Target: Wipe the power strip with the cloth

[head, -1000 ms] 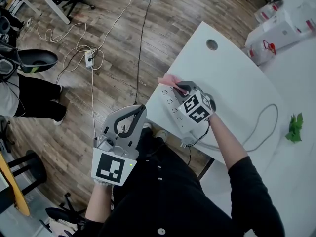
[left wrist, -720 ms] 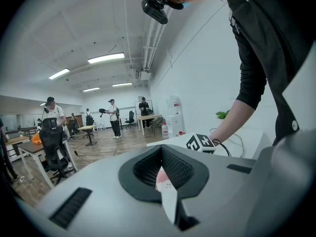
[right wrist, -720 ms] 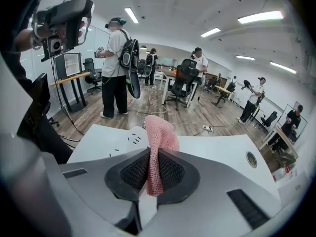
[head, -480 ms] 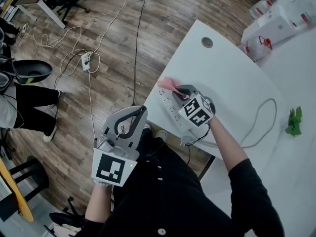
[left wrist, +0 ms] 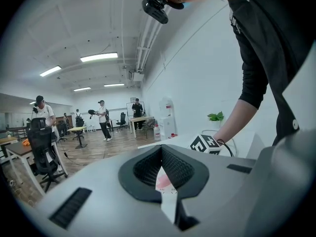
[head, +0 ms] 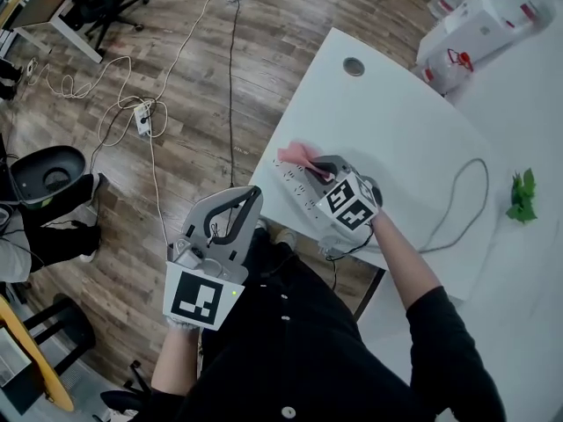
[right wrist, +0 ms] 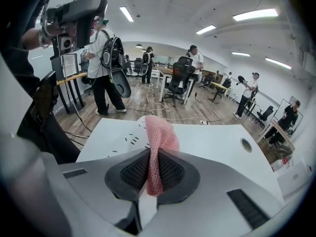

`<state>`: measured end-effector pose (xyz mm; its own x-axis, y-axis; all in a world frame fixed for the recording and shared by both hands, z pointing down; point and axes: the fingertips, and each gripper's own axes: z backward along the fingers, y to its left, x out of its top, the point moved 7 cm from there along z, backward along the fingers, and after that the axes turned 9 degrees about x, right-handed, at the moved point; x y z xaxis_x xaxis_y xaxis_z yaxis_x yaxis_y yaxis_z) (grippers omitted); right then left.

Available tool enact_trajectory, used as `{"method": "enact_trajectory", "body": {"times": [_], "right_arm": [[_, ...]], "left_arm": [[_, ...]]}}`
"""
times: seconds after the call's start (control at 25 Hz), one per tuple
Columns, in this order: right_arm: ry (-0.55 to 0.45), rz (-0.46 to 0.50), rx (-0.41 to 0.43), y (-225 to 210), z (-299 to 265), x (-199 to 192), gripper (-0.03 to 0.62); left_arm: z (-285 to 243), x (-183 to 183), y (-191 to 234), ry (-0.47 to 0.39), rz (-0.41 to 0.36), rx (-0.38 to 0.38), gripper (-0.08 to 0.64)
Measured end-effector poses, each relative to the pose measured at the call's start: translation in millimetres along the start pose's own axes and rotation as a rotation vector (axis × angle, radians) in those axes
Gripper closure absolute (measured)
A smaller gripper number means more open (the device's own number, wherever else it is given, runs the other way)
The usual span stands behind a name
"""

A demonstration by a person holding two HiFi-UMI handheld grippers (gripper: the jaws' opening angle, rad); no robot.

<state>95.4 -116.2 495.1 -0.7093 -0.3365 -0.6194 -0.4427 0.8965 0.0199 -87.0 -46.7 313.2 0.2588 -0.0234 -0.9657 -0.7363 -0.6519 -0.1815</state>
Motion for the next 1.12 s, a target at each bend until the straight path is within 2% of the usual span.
{"method": "enact_trajectory", "body": {"times": [1.12], "right_arm": [[0.037,-0.156,-0.1,44,48,-52,0.538]], "left_arm": [[-31,16,-27,-0.057,-0.023,-0.221,0.546]]}}
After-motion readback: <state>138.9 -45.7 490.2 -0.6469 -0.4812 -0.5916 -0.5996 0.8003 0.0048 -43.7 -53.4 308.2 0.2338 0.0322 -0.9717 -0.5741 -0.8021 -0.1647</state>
